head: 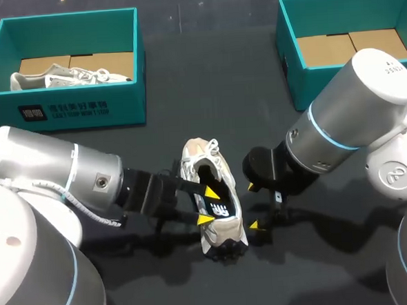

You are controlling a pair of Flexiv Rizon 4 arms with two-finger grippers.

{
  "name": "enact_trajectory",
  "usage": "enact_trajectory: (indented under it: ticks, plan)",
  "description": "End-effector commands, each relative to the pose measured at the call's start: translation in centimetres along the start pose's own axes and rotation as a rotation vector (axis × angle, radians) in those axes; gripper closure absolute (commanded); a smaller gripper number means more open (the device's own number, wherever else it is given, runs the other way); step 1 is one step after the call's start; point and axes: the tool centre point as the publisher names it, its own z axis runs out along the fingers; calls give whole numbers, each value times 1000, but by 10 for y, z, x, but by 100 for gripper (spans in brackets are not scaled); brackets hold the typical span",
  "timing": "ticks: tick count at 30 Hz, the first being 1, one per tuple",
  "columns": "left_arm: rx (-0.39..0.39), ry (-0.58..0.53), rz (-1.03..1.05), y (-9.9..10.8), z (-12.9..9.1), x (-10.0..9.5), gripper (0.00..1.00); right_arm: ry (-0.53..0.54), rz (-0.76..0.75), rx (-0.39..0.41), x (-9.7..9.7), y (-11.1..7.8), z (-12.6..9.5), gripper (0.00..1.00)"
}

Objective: Take the shoe out of the shoebox, open the shoe tongue, remove and reinsert the insole, then place the shoe into the shoebox

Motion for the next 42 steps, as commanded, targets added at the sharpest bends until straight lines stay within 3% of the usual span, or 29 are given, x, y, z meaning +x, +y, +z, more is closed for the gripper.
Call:
enact_trajectory:
  ticks: [1, 9, 24, 27, 29, 30, 32, 42]
  plan:
    - [-10, 49, -2, -3, -18, -1, 60, -1, -1, 9, 2, -11, -19, 0]
    - [-30, 98, -3, -4, -49, 2, 60, 1, 11, 47, 3, -31, -39, 0]
    - [-46, 263, 45, -2, -106, -2, 61, -26, 22, 59, 6, -37, -57, 0]
    - [-40, 329, 81, -3, -119, -5, 75, -26, 22, 59, 6, -37, -57, 0]
    - [-38, 403, 91, -5, -128, -7, 96, -26, 22, 59, 6, -37, -57, 0]
    - [-55, 461, 105, -5, -133, -7, 100, -26, 22, 59, 6, -37, -57, 0]
    - [-46, 551, 141, -7, -142, -5, 100, -26, 22, 59, 6, -37, -57, 0]
    - [-28, 528, 151, -8, -145, -10, 100, -26, 22, 59, 6, -37, -57, 0]
